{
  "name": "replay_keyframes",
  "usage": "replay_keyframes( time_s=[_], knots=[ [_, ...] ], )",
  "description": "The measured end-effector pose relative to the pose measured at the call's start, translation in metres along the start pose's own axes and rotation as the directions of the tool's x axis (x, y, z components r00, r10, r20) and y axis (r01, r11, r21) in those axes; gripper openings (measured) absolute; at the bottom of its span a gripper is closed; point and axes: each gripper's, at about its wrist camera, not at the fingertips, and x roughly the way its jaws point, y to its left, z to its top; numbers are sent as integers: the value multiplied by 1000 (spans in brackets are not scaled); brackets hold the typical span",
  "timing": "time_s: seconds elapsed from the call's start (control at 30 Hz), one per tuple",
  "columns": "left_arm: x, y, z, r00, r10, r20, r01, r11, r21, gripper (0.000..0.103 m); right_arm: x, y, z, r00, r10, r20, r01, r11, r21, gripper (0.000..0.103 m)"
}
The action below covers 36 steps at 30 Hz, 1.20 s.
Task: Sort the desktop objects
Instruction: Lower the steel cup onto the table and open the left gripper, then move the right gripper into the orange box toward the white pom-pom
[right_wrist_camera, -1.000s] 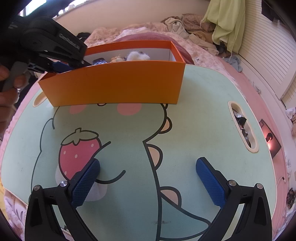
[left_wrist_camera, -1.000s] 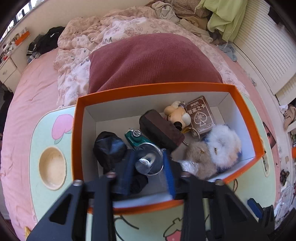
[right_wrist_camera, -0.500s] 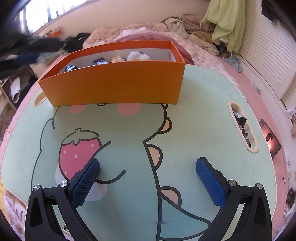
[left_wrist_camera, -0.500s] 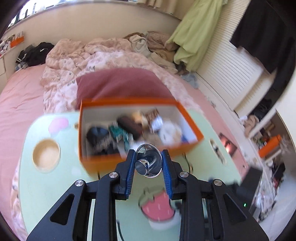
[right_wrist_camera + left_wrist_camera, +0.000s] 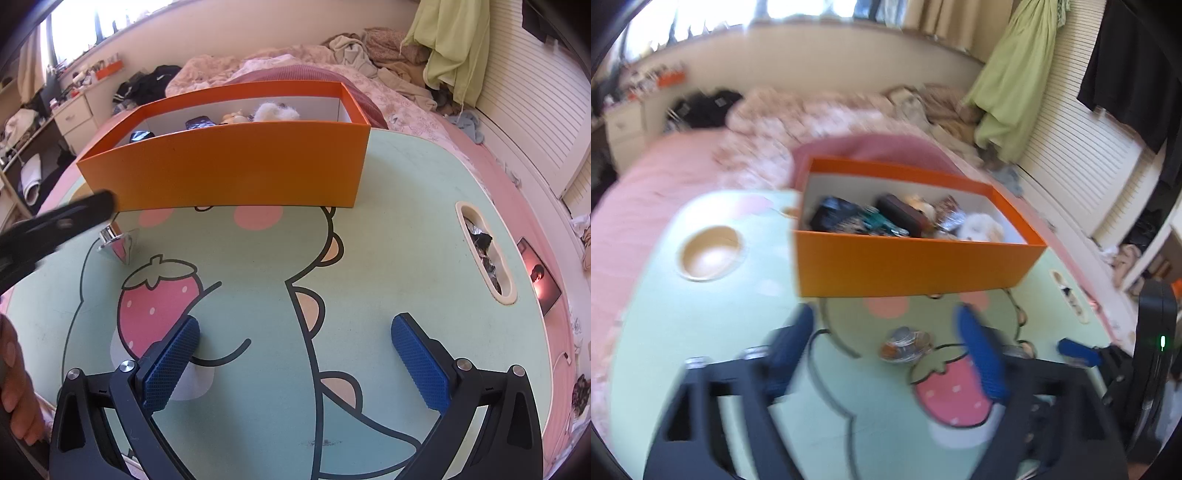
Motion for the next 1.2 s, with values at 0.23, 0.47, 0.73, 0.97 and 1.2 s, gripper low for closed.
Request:
replay_keyframes(
  time_s=[0.23, 0.47, 0.73, 0.97, 1.2],
  knots=[
    [4, 0, -39, 988, 98, -115, -89, 993, 81, 85, 1, -2, -1, 1000, 1, 1, -1, 1000, 1, 103],
    [17, -5, -42, 974, 166, -152, -148, 981, 121, 103, 1, -2, -1, 1000, 0, 1, 0, 1000, 0, 103],
    [16, -5, -45, 974, 166, -151, -148, 982, 121, 103, 6, -10, -5, 1000, 2, 3, -2, 1000, 2, 103],
    [16, -3, -47, 975, 162, -151, -145, 982, 118, 103, -15, -29, -6, 973, 195, 122, -206, 975, 87, 70],
    [16, -2, -48, 976, 162, -149, -146, 982, 117, 103, -61, -51, 75, 926, 261, 274, -305, 943, 135, 61]
  ],
)
